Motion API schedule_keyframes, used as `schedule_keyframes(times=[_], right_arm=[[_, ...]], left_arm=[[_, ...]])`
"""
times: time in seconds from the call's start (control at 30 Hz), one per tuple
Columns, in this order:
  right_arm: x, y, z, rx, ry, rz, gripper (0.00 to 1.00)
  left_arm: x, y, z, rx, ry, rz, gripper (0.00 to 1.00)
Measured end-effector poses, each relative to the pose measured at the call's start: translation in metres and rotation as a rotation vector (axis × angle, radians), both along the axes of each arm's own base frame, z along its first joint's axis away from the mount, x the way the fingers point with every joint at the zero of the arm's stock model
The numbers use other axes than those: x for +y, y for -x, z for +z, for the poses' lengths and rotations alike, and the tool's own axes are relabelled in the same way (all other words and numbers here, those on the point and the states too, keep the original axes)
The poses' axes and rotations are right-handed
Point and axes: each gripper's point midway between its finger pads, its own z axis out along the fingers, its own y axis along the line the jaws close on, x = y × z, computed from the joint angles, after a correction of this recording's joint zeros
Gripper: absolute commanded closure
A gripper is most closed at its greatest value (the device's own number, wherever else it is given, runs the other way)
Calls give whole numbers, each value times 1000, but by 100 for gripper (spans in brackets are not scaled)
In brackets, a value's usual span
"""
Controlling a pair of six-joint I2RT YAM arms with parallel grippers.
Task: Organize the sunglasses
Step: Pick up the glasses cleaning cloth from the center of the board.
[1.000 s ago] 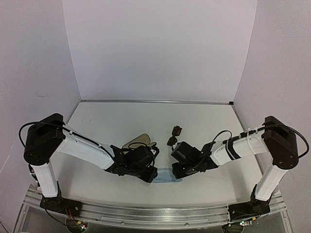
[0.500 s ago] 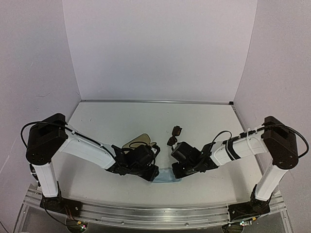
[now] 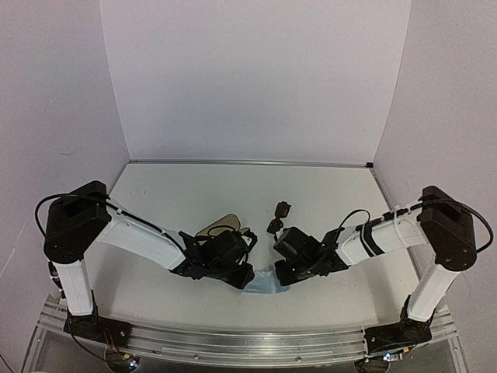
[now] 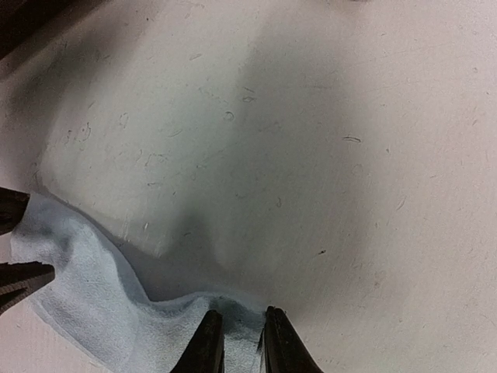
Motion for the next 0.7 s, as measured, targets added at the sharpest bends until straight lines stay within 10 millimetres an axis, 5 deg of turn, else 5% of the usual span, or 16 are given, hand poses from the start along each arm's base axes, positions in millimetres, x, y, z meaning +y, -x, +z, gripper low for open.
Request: schedule_keyframes(times=[0.23,0.7], right_arm=[[0,0,0,0,0,0,82],[-4,-1,0,-9,20,-5,100]], left_arm=[[-2,4,-2,20,13,-10,100],[2,6,-2,16,21,-17,100]])
